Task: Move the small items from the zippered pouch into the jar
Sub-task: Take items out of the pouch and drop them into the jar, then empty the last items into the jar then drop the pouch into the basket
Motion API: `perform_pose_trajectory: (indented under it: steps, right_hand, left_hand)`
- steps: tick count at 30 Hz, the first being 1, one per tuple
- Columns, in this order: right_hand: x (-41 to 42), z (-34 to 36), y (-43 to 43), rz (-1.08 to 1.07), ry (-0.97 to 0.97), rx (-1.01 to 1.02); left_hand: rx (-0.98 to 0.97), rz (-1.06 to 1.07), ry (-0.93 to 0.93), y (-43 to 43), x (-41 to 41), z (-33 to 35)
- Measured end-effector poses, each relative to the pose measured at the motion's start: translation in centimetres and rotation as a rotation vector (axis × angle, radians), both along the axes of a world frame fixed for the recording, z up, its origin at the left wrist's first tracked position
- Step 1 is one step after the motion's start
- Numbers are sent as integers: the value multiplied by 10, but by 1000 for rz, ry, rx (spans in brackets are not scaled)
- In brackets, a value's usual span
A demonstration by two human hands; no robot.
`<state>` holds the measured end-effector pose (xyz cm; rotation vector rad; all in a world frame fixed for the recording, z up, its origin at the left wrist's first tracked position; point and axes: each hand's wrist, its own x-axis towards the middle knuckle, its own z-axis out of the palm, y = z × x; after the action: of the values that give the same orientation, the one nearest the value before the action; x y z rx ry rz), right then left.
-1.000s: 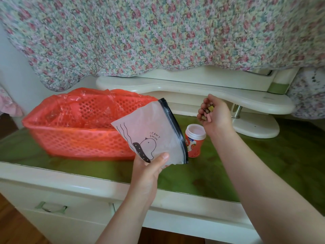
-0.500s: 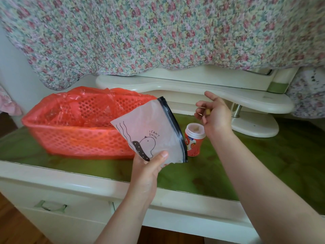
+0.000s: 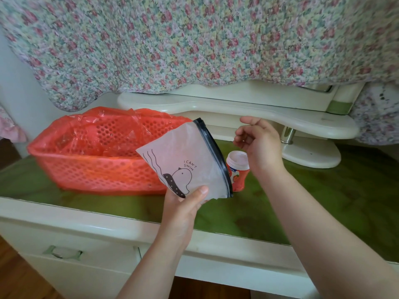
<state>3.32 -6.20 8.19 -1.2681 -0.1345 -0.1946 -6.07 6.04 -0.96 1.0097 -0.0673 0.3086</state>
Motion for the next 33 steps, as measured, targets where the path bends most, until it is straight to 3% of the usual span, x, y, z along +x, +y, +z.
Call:
perform_pose_trajectory:
  steps: [5, 10, 17, 25, 33]
  right_hand:
    - [-30, -5, 6, 98, -68, -224]
    - [-46, -19, 6, 175, 44, -400]
    - [-43, -12, 0, 186, 129, -184]
    - [-42, -7, 1, 185, 256, -161]
    - [-40, 9, -5, 99, 350, 55]
  left_hand:
    - [-28, -11, -42, -5, -2, 5]
    - [-6, -38, -95, -6, 0, 20]
    - [107, -109, -111, -5, -1, 32]
    - [289, 129, 44, -10, -8, 38]
    - [401, 111, 95, 2, -14, 50]
